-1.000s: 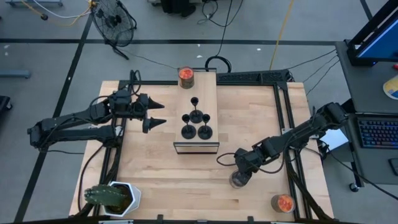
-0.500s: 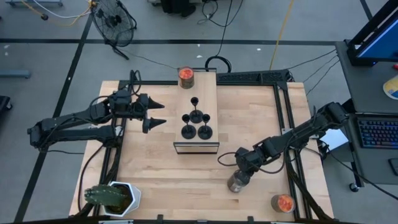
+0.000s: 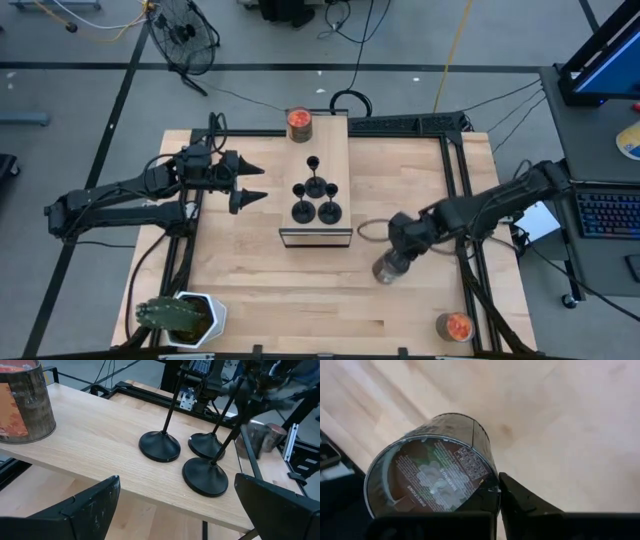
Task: Pick & Place candle stick holders
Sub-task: Put the brown scented candle on the shelf
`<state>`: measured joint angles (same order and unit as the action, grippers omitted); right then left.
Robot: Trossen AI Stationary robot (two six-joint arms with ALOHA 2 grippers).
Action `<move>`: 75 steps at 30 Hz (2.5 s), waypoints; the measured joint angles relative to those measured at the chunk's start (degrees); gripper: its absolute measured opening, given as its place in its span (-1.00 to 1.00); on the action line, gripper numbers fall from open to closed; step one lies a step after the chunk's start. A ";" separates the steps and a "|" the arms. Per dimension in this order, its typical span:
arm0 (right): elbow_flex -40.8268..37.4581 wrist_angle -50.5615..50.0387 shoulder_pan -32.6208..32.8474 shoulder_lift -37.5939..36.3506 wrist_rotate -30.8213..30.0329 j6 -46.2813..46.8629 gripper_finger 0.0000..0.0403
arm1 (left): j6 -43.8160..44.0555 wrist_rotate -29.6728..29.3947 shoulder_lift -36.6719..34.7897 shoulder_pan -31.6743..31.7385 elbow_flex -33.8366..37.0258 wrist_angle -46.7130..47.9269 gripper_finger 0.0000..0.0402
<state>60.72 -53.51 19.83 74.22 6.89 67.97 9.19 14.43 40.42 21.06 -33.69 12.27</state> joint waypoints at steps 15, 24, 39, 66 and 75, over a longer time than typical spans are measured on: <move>26.98 -32.71 -20.22 -1.54 -13.47 -19.08 -1.00 | -3.04 -0.02 0.02 0.01 0.00 -2.21 0.98; 35.28 -31.49 -37.21 3.16 -14.59 -37.09 -1.00 | -4.11 -0.10 -4.81 0.02 6.47 -13.63 0.98; 59.79 -28.44 -54.52 24.55 -13.18 -61.59 -1.00 | -1.33 -5.06 -16.18 0.00 16.11 -16.69 0.98; 74.06 -15.33 -59.99 39.17 -0.63 -70.66 -1.00 | -1.11 -7.09 -16.94 0.00 17.20 -18.21 0.98; 70.97 -13.30 -59.52 39.19 -0.77 -71.93 -1.00 | -1.53 -7.14 -16.94 0.00 17.20 -18.80 0.98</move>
<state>131.70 -66.82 -39.69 113.40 6.13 -3.97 7.66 7.29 23.49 21.06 -16.49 -6.52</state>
